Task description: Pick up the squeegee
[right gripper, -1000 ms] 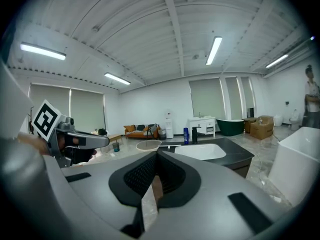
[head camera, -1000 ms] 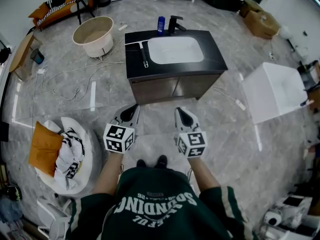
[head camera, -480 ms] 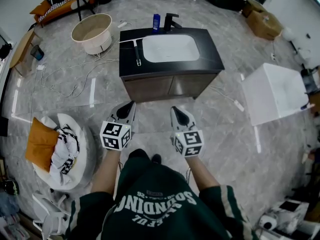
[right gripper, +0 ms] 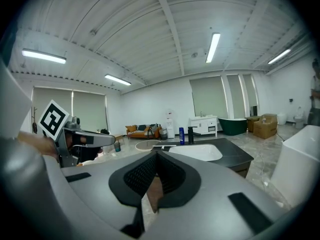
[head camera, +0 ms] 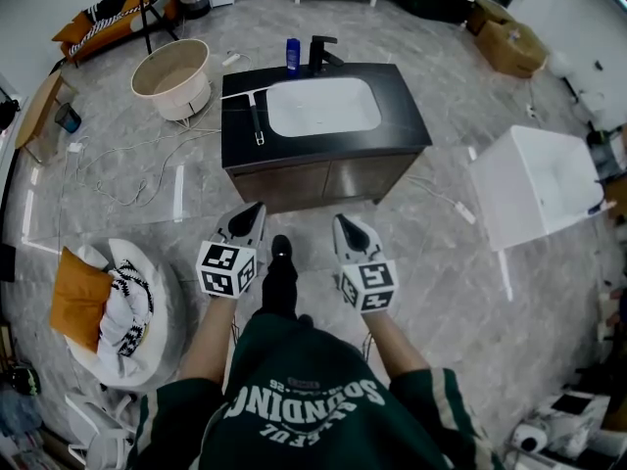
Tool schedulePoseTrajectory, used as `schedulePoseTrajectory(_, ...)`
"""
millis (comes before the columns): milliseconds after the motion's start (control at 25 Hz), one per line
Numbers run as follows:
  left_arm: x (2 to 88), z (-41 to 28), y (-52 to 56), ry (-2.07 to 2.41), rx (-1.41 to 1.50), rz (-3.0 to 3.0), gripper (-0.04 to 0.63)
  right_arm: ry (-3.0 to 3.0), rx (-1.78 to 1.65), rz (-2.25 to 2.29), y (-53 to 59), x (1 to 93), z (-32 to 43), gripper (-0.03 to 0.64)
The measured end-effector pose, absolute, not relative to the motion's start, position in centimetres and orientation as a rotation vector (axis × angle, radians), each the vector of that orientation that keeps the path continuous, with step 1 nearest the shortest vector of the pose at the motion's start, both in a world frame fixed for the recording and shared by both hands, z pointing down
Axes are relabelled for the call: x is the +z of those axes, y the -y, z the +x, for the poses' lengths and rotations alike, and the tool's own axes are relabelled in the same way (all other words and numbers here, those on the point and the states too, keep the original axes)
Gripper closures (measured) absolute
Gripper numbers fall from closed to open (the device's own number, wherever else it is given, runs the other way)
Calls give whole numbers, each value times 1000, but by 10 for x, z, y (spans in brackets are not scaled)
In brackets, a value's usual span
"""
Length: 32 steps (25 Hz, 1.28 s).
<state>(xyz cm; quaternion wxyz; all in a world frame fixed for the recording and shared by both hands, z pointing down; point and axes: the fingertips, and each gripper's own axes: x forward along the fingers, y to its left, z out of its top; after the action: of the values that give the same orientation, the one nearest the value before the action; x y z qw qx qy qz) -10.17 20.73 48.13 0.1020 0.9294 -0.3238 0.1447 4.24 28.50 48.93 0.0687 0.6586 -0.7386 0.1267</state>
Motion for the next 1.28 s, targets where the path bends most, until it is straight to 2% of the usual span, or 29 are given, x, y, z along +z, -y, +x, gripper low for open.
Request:
schedulePoseTrajectory(520, 509, -58, -101, 914, 427, 2720, 594, 2202, 403, 1951, -184, 510, 73, 617)
schedulePoseTrajectory(1280, 528, -34, 132, 935, 472, 2657, 594, 2234, 399, 1826, 64, 502, 86, 615)
